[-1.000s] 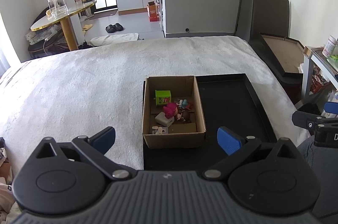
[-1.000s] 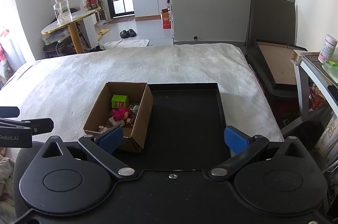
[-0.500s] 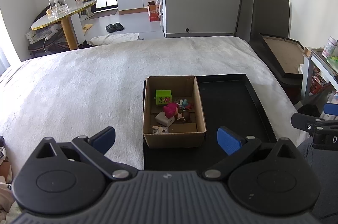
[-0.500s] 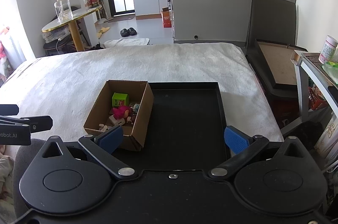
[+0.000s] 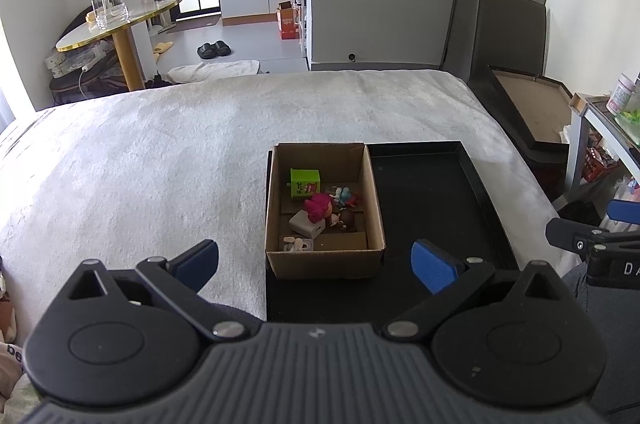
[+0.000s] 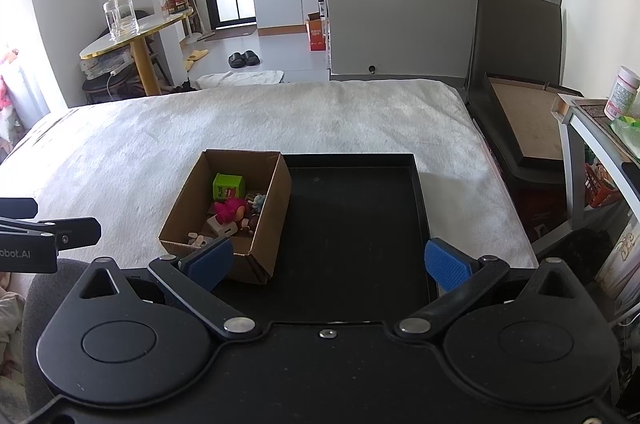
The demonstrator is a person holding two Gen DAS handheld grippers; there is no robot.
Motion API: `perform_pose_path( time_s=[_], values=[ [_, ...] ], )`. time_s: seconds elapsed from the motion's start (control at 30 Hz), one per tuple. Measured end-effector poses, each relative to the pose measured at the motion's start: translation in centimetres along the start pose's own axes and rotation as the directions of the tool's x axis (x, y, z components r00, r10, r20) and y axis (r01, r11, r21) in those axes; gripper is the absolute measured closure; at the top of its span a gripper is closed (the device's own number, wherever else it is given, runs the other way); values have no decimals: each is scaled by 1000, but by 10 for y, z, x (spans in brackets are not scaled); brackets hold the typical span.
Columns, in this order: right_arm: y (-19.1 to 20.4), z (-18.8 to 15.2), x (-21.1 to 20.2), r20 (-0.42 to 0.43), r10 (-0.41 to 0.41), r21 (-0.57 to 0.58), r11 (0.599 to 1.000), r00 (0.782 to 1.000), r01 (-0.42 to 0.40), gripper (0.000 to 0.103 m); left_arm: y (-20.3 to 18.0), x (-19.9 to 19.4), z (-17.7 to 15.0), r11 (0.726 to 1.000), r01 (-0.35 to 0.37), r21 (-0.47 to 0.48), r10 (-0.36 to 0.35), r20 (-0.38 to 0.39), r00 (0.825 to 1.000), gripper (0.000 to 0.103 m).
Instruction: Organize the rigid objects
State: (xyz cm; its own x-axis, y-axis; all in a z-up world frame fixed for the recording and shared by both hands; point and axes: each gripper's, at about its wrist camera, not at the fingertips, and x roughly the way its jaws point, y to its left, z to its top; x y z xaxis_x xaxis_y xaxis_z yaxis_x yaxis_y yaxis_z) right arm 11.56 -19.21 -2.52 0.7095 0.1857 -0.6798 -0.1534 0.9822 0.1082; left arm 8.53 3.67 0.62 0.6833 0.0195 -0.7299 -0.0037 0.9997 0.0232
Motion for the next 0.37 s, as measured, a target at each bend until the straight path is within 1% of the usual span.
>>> perform_pose_path(
  time_s=[0.37],
  values=[
    [0,0,0,0,1,0,1000,1000,-1,0,0,-1,1,1000,4,3,-4,3,1000,1]
  ],
)
